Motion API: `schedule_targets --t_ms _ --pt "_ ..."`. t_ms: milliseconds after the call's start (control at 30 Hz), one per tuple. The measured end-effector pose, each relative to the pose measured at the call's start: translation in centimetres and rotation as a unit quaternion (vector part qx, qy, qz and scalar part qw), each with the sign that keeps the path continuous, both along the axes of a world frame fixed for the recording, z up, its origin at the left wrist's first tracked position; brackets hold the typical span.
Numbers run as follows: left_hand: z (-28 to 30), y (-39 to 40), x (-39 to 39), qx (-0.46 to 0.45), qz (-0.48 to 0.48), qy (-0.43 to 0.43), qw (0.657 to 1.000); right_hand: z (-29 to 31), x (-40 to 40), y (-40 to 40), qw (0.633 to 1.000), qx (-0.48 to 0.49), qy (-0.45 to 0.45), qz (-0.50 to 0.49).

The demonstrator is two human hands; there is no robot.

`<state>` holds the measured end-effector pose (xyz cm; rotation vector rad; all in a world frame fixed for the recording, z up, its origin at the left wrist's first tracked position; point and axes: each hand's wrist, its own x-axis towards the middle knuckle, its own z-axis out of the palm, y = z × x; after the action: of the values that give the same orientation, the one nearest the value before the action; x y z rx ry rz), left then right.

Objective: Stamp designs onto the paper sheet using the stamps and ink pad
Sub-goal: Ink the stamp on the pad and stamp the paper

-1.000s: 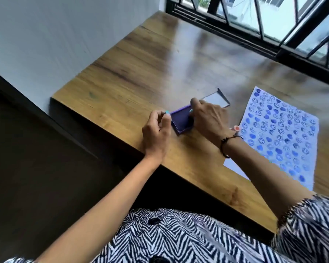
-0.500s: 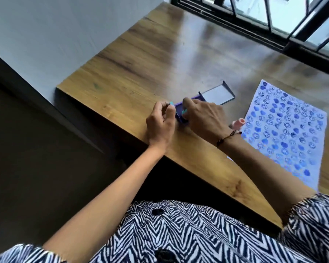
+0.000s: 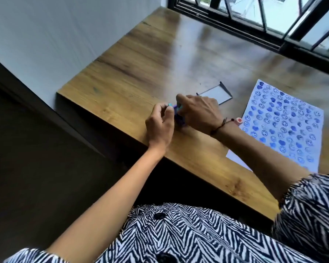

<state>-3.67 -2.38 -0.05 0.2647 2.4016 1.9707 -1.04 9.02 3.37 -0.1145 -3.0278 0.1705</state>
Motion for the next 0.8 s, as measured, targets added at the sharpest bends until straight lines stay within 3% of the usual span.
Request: schedule_targets --t_ms 133,233,367,467,567,667,733,800 --pt "-0.1 0.0 0.0 -0.005 0.0 0.008 1.0 -0.1 -0.2 -0.4 1.0 -0.015 -0.014 -0.017" --pt "0.1 0.1 -0.1 0.007 -0.004 -0.005 1.0 0.6 0.4 0.0 0.994 -0.07 0.01 -0.085" --pt "0.8 -0.3 0.4 0.05 -0.014 0.001 0.999 2.9 4.3 2.0 0.928 -0.24 0.185 -0.216" --pt "1.3 0.0 2.8 0.044 -0.125 0.056 0.99 4.1 9.5 3.9 0.873 -0.287 0.267 -0.29" --pt "2.0 1.4 7.5 0.034 -0.337 0.09 0.936 3.5 15.5 5.1 0.826 -0.302 0.291 -0.378" --pt "2.5 3.8 11.3 -0.024 -0.525 0.153 0.837 1.9 20.6 5.6 0.777 -0.311 0.28 -0.47" --pt "2.5 5.7 13.0 -0.093 -0.591 0.216 0.771 1.0 22.8 5.4 0.762 -0.306 0.269 -0.503" --pt "1.9 7.1 13.6 -0.137 -0.591 0.264 0.75 0.4 23.6 5.0 0.781 -0.273 0.244 -0.507"
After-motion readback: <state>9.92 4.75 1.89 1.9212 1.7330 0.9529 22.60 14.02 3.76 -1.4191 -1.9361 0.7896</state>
